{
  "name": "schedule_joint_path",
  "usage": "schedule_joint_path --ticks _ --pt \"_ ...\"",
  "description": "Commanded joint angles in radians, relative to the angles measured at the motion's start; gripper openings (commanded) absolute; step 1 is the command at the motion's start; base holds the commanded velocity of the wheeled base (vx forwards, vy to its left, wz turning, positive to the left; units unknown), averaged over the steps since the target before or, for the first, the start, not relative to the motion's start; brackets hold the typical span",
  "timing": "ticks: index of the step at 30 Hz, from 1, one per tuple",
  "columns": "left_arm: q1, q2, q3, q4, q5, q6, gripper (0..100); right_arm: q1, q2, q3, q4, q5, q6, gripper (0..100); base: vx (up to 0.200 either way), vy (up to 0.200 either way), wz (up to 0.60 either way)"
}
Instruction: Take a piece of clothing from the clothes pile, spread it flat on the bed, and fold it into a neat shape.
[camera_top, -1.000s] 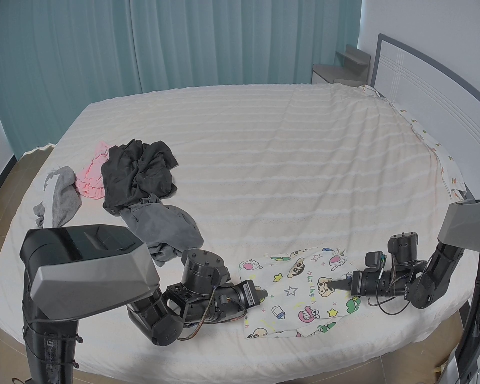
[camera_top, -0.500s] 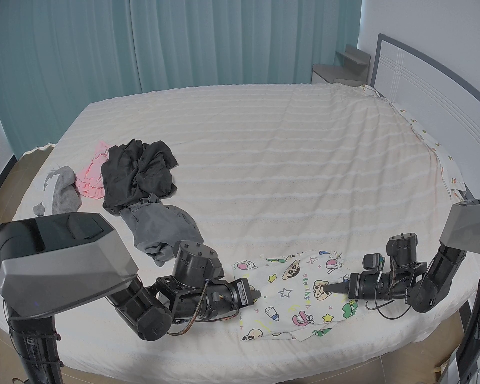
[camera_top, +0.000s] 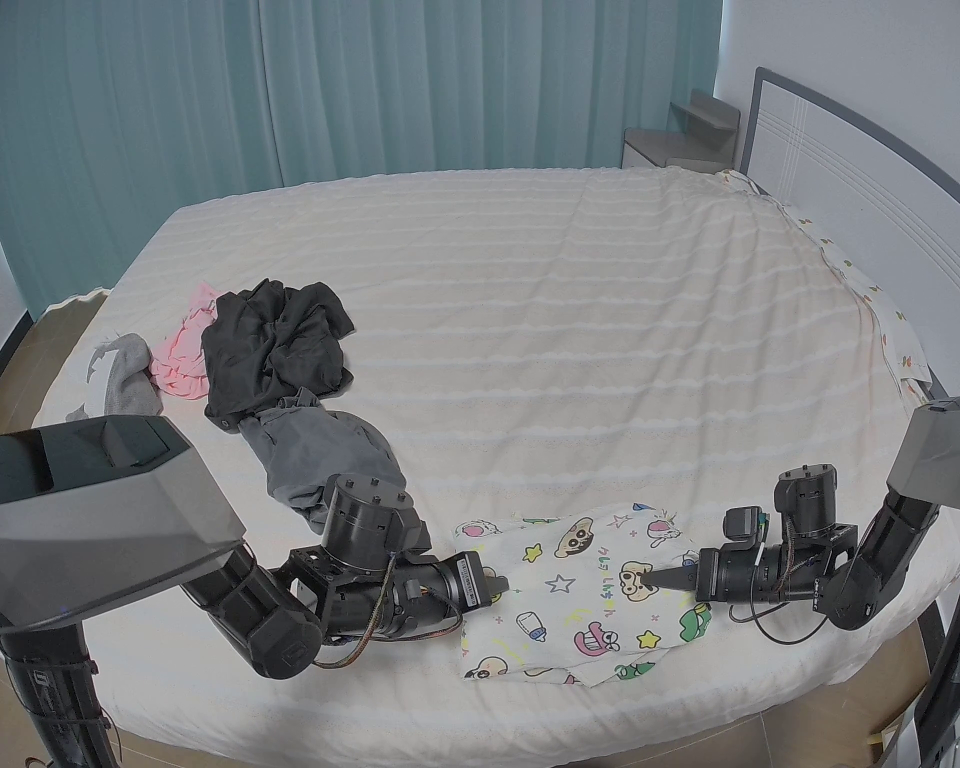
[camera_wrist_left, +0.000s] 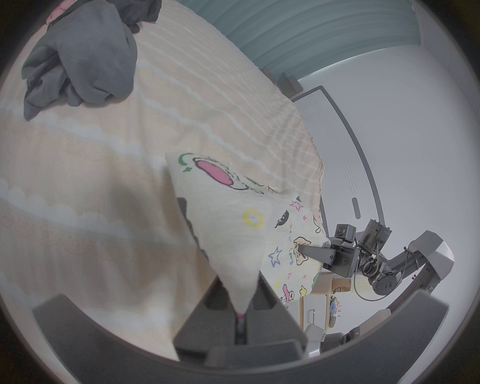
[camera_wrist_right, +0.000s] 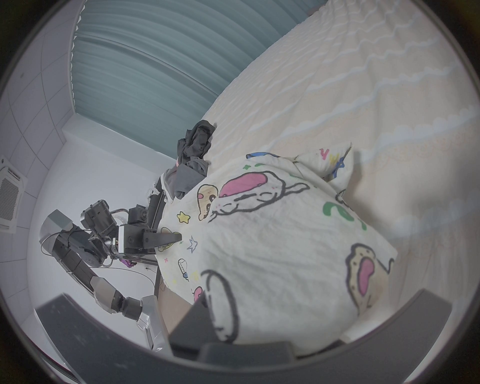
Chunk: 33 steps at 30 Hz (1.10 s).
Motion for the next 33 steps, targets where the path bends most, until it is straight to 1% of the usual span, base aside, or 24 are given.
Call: schedule_joint_path --ticks 1,12,17,23,30,33 --pt "0.006 -0.017 0.006 -0.001 0.001 -0.001 0 0.006 -0.014 0.009 -0.002 -0.001 -0.002 0 0.000 0.200 0.00" --pt "0.017 -0.027 0.044 -0.004 0.001 -0.001 0 0.026 -0.019 0.014 -0.002 0.001 0.000 0 0.000 0.200 0.00" --pt "0.032 -0.035 0.058 -0.006 0.001 -0.001 0 0.044 -0.019 0.015 -0.002 0.001 0.000 0 0.000 0.200 0.00" --pt "0.037 -0.051 0.098 -0.007 0.002 -0.001 0 0.087 -0.020 0.023 -0.002 -0.002 0.012 0 0.000 0.200 0.00" --pt "0.063 -0.054 0.122 -0.009 0.002 0.001 0 0.104 -0.014 0.021 -0.002 -0.001 0.012 0 0.000 0.200 0.00" --pt "0.066 -0.052 0.135 -0.010 0.004 0.001 0 0.112 -0.011 0.021 -0.002 -0.001 0.014 0 0.000 0.000 0.00"
